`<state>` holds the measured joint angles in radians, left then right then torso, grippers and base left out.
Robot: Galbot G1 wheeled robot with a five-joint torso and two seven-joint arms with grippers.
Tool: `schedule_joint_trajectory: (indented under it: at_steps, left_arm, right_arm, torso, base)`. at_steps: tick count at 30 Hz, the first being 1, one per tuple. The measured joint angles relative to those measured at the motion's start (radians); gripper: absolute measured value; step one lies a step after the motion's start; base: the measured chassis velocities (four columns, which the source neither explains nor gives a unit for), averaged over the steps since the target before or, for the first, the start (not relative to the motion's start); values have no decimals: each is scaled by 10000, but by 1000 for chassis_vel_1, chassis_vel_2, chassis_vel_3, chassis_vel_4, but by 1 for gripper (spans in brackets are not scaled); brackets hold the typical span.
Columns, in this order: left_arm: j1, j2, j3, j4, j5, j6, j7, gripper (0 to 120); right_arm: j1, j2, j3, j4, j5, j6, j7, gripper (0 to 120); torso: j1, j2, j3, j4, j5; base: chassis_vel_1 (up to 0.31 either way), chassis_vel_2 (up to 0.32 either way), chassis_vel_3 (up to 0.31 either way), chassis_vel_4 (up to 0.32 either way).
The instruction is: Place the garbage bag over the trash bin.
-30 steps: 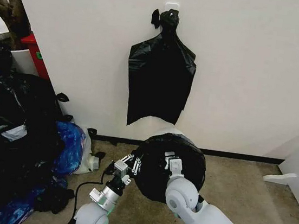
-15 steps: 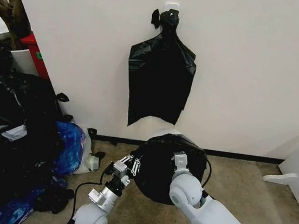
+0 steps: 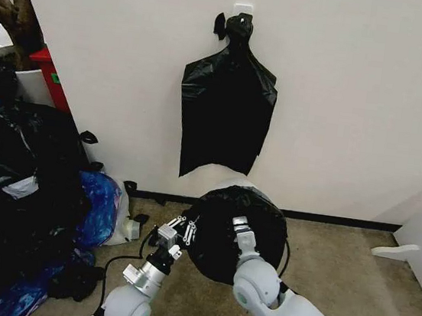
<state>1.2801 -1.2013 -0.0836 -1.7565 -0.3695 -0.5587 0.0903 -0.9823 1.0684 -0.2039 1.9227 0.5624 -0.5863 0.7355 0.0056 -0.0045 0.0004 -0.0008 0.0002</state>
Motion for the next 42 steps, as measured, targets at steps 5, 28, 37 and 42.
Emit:
schedule_joint_trajectory:
  at_steps: [5, 28, 37, 42]
  left_arm:
    - [-298, -57, -1, 197, -302, 208, -121, 4]
    - [-516, -594, -769, -1252, -6074, 5771, -4311, 4]
    - [-611, -1034, -2767, -2118, -9397, 7914, -6374, 4]
    - [-531, -1055, -3202, -2329, -10204, 8371, -6908, 4]
  right_arm:
    - [-898, -307, 181, 1139, -1197, 2619, -1743, 18]
    - [-4306, 2283, 2298, 714, -9689, 10670, -2513, 98]
    - [-4555, 2888, 2379, -307, -9532, 10320, -787, 100]
    - [-4458, 2989, 2296, -1130, -9051, 10776, -886, 100]
  torso:
    - [-2, 0, 0, 3, 0]
    - [-1, 0, 0, -2, -1]
    - [0, 0, 0, 4, -1]
    - [0, 0, 0, 4, -18]
  base:
    - [0, 0, 0, 0]
    - [0, 0, 0, 0]
    - [0, 0, 0, 0]
    - [0, 0, 0, 0]
